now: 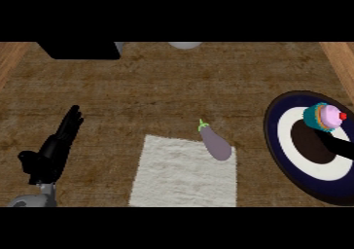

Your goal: Pick the cupcake from the placemat and place it in the plate

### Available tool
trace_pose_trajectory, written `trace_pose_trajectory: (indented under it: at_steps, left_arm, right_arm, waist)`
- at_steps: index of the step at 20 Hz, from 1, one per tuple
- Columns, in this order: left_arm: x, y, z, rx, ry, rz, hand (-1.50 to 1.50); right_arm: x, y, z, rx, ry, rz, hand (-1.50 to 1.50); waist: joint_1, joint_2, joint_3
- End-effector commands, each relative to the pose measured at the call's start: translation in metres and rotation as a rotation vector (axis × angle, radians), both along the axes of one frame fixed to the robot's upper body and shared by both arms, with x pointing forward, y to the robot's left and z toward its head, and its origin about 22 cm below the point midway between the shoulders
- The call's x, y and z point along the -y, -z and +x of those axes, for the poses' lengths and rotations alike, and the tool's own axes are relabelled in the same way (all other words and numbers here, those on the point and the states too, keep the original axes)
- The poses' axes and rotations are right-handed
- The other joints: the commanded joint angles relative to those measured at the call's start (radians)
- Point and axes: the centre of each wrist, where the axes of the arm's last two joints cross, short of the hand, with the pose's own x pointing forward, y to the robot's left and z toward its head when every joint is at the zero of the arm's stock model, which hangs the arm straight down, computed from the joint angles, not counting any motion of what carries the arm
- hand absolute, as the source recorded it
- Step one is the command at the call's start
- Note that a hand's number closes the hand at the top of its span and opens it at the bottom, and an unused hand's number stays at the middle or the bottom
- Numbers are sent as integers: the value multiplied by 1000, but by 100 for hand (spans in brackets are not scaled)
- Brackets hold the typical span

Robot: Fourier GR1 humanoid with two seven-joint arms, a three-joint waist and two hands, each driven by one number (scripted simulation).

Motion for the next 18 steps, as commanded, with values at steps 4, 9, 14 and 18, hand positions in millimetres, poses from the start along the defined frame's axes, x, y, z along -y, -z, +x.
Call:
trace_pose_trajectory:
  at_steps: [4, 9, 14, 18]
  left_arm:
    - [-7, 7, 3, -2, -4, 17, 0]
    - [2, -10, 6, -1, -29, -12, 0]
    - [-19, -10, -6, 2, -24, 18, 0]
    - [-19, -10, -3, -23, 0, 4, 0]
  right_arm:
    - [16, 6, -10, 217, 57, 190, -150]
    - [42, 15, -31, 366, 112, 358, -150]
    - [97, 40, -100, 469, 88, 434, -150]
    - [133, 68, -154, 439, 42, 424, -150]
  waist:
    - [-20, -2, 1]
    - [-21, -4, 3]
    - [-24, -5, 3]
    - [-18, -3, 2]
